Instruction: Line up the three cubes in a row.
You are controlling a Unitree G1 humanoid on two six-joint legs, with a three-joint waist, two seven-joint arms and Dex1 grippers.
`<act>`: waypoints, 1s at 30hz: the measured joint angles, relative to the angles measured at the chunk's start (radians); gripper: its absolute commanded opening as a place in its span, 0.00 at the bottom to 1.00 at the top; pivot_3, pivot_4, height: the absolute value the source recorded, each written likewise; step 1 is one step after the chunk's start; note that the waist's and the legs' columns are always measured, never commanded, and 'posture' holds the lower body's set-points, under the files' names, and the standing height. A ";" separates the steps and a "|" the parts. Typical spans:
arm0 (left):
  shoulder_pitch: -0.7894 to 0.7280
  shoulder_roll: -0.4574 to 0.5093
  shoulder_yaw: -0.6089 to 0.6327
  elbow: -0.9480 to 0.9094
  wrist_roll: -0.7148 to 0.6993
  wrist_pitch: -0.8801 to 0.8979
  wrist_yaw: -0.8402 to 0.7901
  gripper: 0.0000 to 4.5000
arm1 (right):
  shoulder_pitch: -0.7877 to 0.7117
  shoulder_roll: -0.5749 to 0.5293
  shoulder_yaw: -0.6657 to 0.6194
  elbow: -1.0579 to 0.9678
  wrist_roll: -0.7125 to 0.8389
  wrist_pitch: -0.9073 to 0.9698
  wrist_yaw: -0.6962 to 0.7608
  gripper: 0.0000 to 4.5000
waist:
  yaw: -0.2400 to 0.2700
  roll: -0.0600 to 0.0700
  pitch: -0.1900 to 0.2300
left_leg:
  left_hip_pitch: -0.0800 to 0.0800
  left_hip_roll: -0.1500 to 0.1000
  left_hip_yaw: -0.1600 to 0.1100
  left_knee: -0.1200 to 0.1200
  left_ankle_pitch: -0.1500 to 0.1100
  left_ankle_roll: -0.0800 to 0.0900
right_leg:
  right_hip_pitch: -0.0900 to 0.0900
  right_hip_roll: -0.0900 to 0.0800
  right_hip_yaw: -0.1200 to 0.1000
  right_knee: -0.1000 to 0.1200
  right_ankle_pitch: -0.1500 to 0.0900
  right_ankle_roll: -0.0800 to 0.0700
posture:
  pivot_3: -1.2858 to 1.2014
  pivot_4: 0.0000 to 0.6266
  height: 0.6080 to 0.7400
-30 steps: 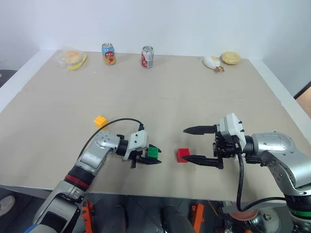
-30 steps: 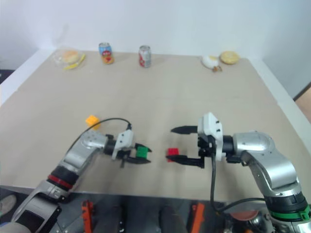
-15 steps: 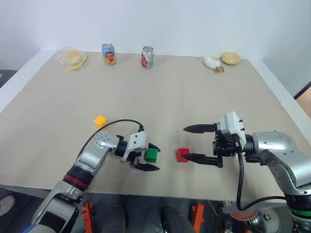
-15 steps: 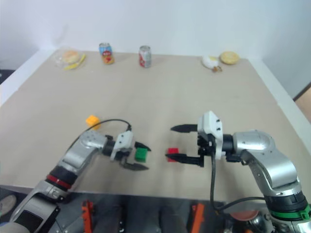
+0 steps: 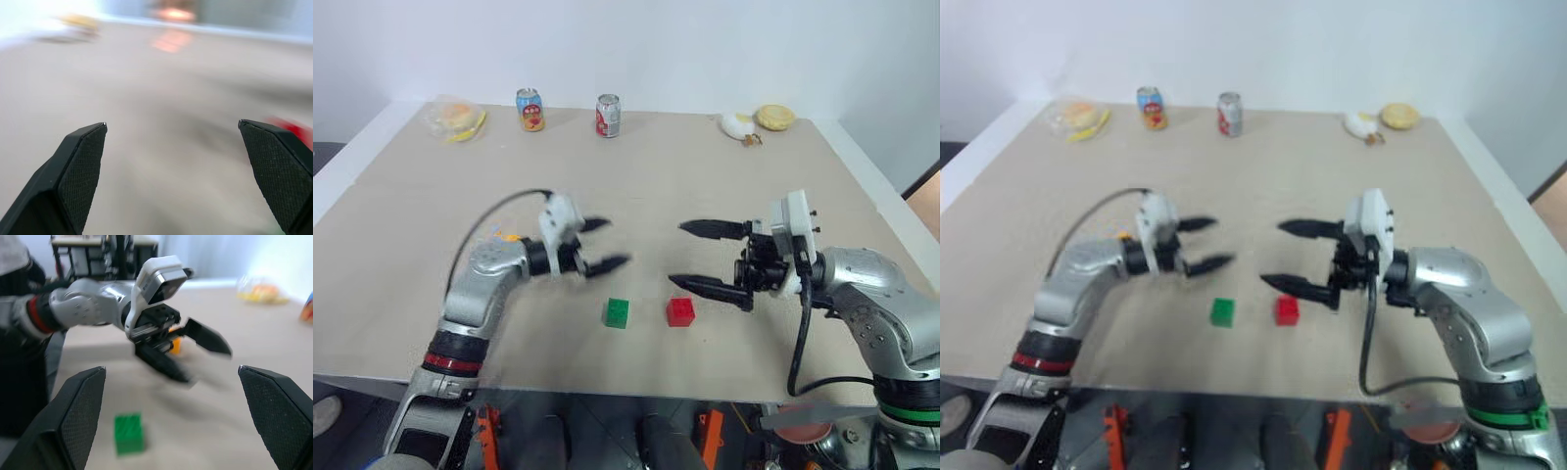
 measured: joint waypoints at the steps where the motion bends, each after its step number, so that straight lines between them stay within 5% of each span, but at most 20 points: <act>1: 0.022 0.000 0.028 -0.033 -0.001 0.015 0.045 0.99 | -0.018 0.019 0.006 0.004 -0.004 0.000 -0.013 1.00 | -0.001 0.000 0.000 | 0.000 0.000 0.001 0.000 0.000 0.000 | 0.000 0.000 0.001 0.000 0.000 0.000 | 0.52 0.24 0.95; 6: 0.130 0.068 0.070 -0.087 -0.009 0.061 0.105 0.99 | -0.086 0.093 0.073 0.052 -0.033 -0.015 -0.030 1.00 | 0.000 0.000 0.000 | -0.001 0.000 0.000 0.000 0.000 0.000 | -0.001 0.000 0.000 0.000 0.000 -0.001 | 0.52 0.24 0.95; 13: 0.131 0.201 0.175 0.079 -0.006 -0.014 0.095 0.99 | -0.147 0.153 0.159 0.171 -0.121 -0.087 0.010 1.00 | 0.001 0.000 0.000 | -0.001 0.000 0.001 0.000 0.000 0.000 | -0.001 0.000 0.000 0.000 0.000 -0.002 | 0.52 0.24 0.95; 30: 0.113 0.224 0.069 0.320 0.089 -0.098 0.054 0.99 | -0.176 0.199 0.178 0.222 -0.200 -0.136 0.014 1.00 | 0.002 0.000 0.000 | -0.001 0.002 0.001 -0.001 0.000 0.000 | -0.002 0.000 -0.002 0.000 0.000 -0.004 | 0.52 0.24 0.95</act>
